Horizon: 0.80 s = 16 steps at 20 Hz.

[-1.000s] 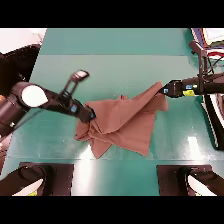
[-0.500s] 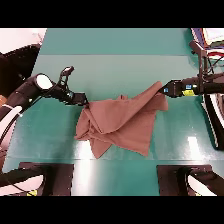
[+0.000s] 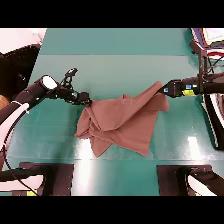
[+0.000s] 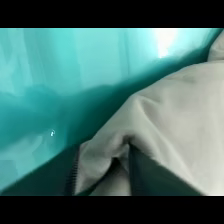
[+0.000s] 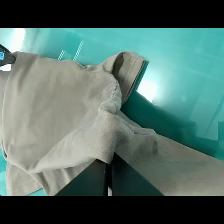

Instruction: Fold the shirts.

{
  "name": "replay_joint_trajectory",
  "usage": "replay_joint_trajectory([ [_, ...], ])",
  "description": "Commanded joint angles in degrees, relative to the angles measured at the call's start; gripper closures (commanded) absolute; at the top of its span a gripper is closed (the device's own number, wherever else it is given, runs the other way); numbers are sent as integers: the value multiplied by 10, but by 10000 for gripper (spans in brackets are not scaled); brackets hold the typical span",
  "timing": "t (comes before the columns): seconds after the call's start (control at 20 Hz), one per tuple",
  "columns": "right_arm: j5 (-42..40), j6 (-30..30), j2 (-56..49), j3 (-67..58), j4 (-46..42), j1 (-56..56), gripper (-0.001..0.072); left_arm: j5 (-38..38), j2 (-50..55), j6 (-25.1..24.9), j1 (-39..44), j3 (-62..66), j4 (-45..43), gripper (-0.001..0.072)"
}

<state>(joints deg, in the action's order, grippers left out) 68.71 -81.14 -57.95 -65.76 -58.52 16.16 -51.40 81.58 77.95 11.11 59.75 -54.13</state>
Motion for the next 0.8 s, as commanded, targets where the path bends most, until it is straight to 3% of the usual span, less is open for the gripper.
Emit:
replay_joint_trajectory([
  [0.0,-9,0,0,0,1,1,696,-8,2,-12,0,0,5,683],
  [0.25,-19,3,0,-30,-18,-9,696,13,-33,-7,0,11,-18,684],
  [0.45,44,11,0,-185,-30,-71,697,6,-180,31,0,123,-152,683],
  [0.75,135,12,6,-409,-30,-131,696,-12,-377,31,0,304,-169,683],
])
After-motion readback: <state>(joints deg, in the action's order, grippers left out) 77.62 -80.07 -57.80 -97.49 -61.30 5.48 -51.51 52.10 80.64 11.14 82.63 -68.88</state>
